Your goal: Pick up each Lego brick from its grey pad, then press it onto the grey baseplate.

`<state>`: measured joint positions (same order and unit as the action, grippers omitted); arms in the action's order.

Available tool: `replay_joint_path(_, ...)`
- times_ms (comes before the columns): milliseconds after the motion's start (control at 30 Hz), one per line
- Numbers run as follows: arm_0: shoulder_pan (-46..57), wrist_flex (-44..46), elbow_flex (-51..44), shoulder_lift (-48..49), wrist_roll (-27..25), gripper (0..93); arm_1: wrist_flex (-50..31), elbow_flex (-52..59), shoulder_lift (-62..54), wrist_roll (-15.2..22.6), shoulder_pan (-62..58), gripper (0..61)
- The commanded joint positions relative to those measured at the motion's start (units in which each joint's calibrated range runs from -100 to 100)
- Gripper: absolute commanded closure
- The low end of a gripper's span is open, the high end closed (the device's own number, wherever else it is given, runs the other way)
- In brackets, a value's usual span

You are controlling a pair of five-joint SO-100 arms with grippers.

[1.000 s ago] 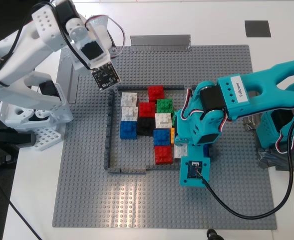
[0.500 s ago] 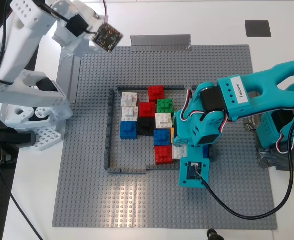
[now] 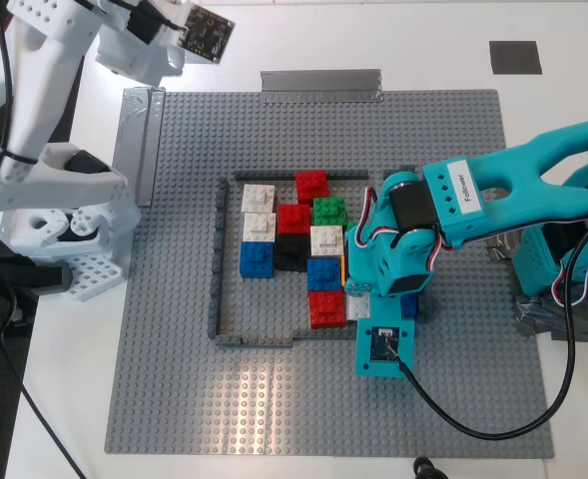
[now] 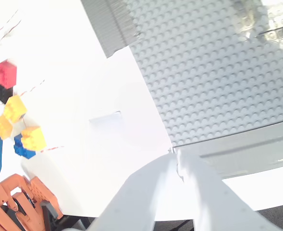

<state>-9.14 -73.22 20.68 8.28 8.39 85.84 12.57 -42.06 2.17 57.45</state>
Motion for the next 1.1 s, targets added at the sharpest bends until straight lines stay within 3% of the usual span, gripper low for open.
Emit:
replay_joint_path(0, -0.11, 1.45, -0.86, 0.21, 0.18, 92.7, -2.03, -2.41, 1.71, -1.27, 6.56, 61.2)
replay_joint_path(233, -0.11, 2.67, -0.14, 0.13, 0.18, 92.7, -2.03, -5.76, 9.27, -5.18, 11.57, 61.3)
replay_joint_path(400, 0.18, 2.67, -0.14, -0.04, 0.18, 92.7, -1.22, -12.71, 17.51, -3.76, 12.66, 61.3)
replay_joint_path(533, 0.18, 2.67, -0.14, -0.56, 0.18, 92.7, -8.46, -10.99, 18.62, -3.22, 13.46, 61.3)
replay_joint_path(800, 0.32, 2.67, -0.14, -2.70, 0.18, 92.7, -11.47, -13.16, 25.15, -0.88, 15.70, 61.3)
replay_joint_path(1067, 0.25, 0.96, -1.22, -2.02, 0.18, 92.7, -12.69, -13.52, 28.49, -0.93, 16.36, 61.3)
